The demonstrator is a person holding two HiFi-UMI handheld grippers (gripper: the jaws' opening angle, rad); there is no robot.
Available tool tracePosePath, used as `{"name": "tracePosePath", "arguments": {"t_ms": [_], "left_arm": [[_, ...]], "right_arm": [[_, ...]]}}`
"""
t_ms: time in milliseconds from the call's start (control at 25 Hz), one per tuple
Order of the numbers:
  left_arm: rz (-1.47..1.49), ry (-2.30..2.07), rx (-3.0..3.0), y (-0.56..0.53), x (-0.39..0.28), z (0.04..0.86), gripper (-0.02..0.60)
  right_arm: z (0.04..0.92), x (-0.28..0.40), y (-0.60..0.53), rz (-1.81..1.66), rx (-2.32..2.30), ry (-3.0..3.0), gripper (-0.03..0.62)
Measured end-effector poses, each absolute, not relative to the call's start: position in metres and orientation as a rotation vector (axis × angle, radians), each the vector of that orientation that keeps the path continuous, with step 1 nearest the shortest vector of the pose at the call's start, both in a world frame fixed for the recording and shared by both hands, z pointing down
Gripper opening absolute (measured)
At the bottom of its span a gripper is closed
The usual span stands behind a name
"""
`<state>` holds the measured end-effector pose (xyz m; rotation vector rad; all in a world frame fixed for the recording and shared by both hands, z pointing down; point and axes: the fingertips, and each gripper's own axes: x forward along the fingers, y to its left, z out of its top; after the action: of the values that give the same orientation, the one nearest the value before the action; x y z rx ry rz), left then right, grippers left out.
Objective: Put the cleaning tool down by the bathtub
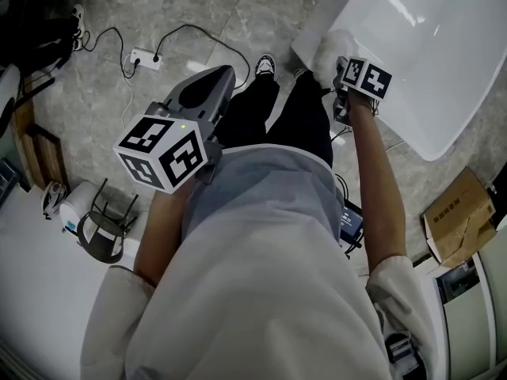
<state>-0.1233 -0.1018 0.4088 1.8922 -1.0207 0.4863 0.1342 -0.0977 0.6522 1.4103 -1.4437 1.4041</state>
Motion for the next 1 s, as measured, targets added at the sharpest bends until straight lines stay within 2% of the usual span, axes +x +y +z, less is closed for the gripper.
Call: {"name": "tracePosePath", "arguments": {"t_ms": [1000], "left_arm": [[0.430, -1.015, 1.907, -0.0970, -0.1248, 0.4019, 0.005]], "right_arm": [[0.6434, 0.1310, -0.0911, 1.394, 1.382, -1.471, 0.126]]}}
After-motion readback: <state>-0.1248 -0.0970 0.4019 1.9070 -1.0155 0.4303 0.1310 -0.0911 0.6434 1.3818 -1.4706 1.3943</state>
